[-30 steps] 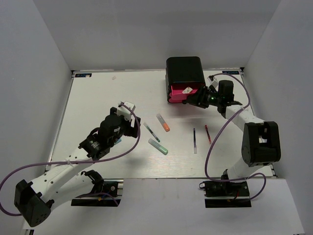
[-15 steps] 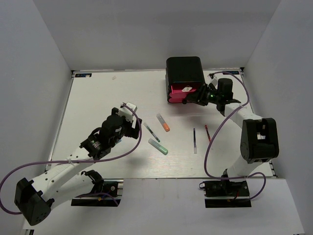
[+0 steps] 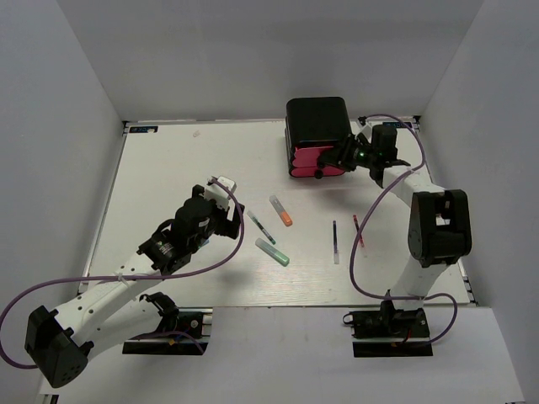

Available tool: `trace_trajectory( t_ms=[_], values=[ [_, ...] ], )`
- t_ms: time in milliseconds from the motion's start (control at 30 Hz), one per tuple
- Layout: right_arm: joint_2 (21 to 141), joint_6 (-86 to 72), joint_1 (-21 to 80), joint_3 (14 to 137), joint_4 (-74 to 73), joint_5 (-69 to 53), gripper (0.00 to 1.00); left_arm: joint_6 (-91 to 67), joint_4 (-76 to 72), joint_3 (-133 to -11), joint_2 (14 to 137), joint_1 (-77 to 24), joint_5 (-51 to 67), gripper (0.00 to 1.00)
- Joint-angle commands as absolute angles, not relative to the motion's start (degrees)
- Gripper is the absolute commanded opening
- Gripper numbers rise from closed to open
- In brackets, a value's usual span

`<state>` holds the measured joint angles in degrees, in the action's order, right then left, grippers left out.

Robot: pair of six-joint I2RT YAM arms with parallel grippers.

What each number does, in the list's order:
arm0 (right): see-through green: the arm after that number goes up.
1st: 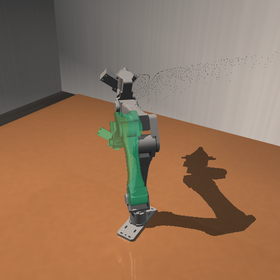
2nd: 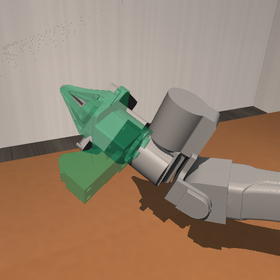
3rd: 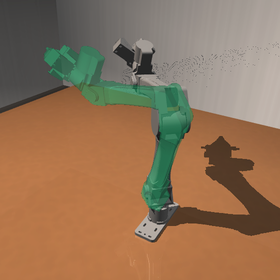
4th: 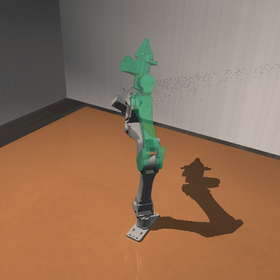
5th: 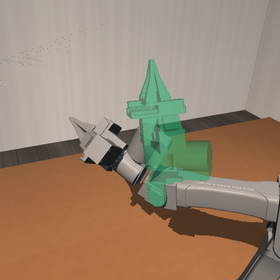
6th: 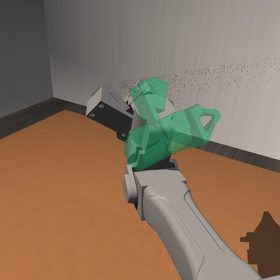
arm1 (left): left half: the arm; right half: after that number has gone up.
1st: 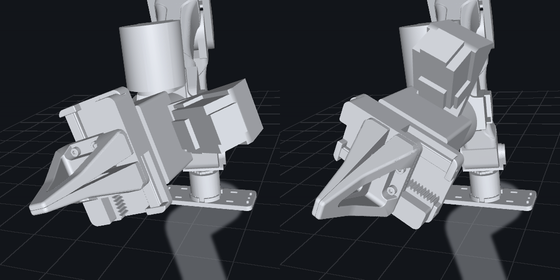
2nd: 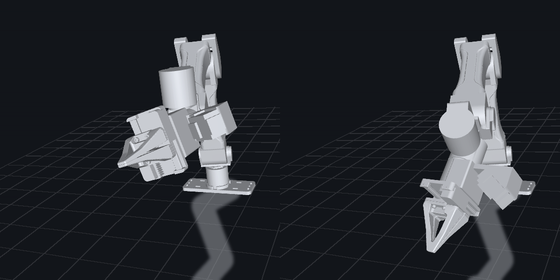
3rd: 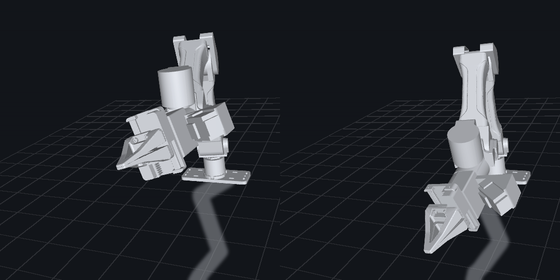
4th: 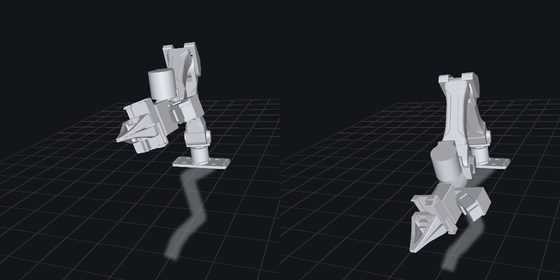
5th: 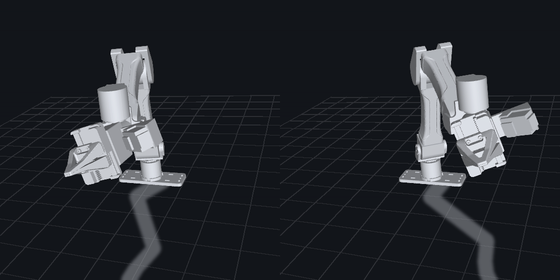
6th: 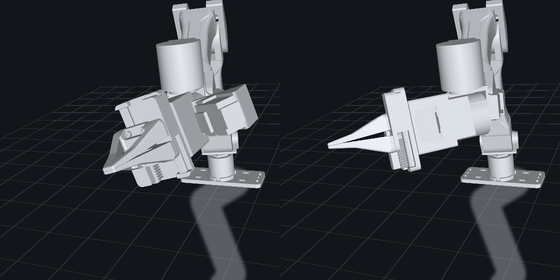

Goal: Sort the stationery into containers
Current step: Close the drawer

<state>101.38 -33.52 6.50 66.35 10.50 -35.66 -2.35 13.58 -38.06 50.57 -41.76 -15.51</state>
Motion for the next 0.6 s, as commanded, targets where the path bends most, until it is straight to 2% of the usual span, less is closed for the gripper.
trace_trajectory(
  t_ms=[0, 333, 567],
  values=[
    [102.0, -33.7, 6.5, 71.2, 15.4, -35.1, 0.31, -1.8, 14.2, -37.9, 50.3, -41.9, -14.8, 0.96],
    [106.2, -36.8, 6.6, 74.4, 16.4, -34.6, 0.32, -1.3, 14.2, -37.9, 50.3, -41.9, -14.8, 0.96],
    [106.5, -35.7, 6.8, 74.1, 16.9, -36.0, 0.54, -1.3, 14.2, -37.9, 50.3, -41.9, -14.8, 0.96]
  ],
)
